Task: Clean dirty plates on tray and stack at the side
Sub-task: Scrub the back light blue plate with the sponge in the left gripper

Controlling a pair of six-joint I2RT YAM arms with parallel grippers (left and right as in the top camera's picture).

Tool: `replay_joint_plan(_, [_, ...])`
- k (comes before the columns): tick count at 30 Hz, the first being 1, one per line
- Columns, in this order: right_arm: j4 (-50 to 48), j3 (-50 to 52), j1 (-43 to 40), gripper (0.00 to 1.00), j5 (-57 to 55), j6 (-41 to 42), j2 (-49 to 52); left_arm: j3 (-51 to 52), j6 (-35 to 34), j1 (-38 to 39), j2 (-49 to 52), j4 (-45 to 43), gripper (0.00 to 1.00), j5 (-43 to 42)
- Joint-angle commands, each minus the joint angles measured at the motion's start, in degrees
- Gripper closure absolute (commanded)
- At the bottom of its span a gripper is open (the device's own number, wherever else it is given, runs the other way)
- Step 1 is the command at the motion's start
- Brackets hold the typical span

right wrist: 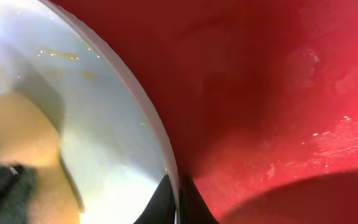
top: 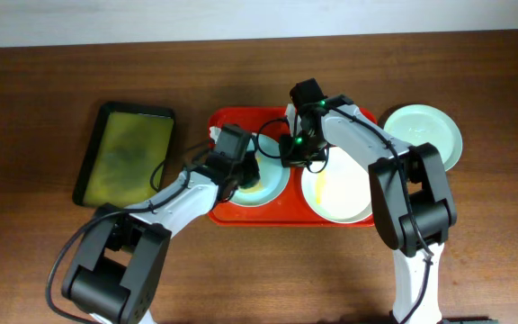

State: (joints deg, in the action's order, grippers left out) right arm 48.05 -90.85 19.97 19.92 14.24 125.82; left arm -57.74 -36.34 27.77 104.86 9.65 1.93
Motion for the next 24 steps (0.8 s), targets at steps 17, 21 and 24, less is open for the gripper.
replay_joint_plan(17, [-0.07, 3.21, 0.70, 0.96, -4.09, 1.29, 3.15, -3.61, -1.33, -0.24, 7.85, -9.60, 1.00, 8.50])
replay_joint_plan(21, [-0.09, 3.21, 0.70, 0.96, -4.07, 1.29, 3.15, -3.61, 8.26, -2.95, 8.61, -5.22, 1.00, 14.43])
replay_joint_plan(24, [-0.09, 3.21, 0.70, 0.96, -4.07, 1.29, 3.15, -3.61, 9.73, -3.67, 5.51, -0.76, 1.00, 21.00])
